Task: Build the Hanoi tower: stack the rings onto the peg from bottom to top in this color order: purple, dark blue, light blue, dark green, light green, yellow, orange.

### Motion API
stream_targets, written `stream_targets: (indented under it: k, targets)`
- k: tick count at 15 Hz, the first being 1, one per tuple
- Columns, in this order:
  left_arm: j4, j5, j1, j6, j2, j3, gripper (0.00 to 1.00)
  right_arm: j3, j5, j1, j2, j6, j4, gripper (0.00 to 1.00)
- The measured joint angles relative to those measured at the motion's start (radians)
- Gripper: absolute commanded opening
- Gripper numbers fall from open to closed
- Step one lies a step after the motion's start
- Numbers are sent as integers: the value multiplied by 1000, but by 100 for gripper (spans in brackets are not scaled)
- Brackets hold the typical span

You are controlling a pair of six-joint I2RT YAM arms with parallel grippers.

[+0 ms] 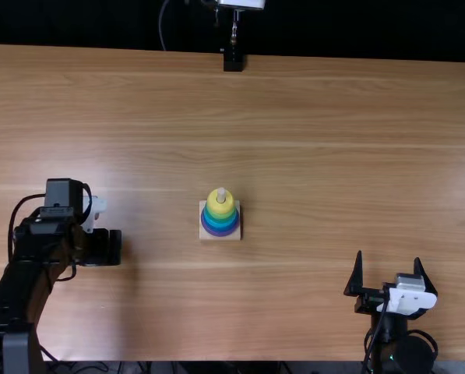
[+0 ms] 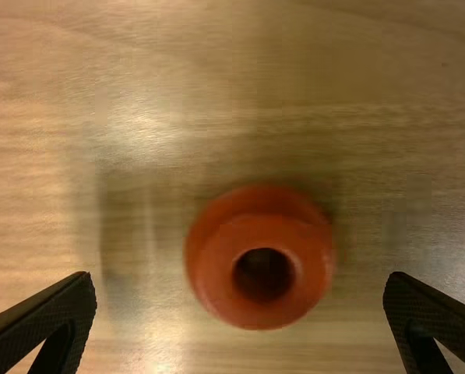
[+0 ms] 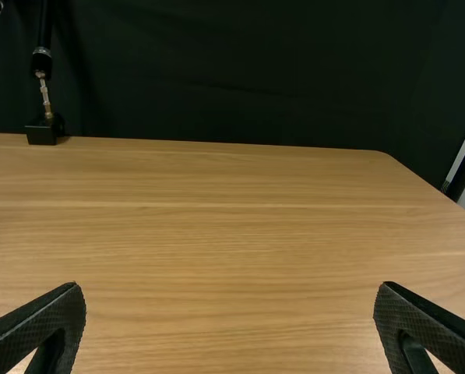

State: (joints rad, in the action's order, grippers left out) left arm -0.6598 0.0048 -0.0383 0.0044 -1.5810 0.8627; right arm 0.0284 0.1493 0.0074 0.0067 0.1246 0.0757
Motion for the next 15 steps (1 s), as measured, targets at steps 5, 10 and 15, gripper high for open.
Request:
stream_targets:
  k: [5,10,15]
  targets:
    - [1,-1,6,44,-2,0,100,0,-1,0,0,0,0,100]
    - [28,-7,6,48,-46,9,81,0,0,0,0,0,1,100]
    - [106,-9,6,48,-55,10,17,0,0,0,0,0,0,100]
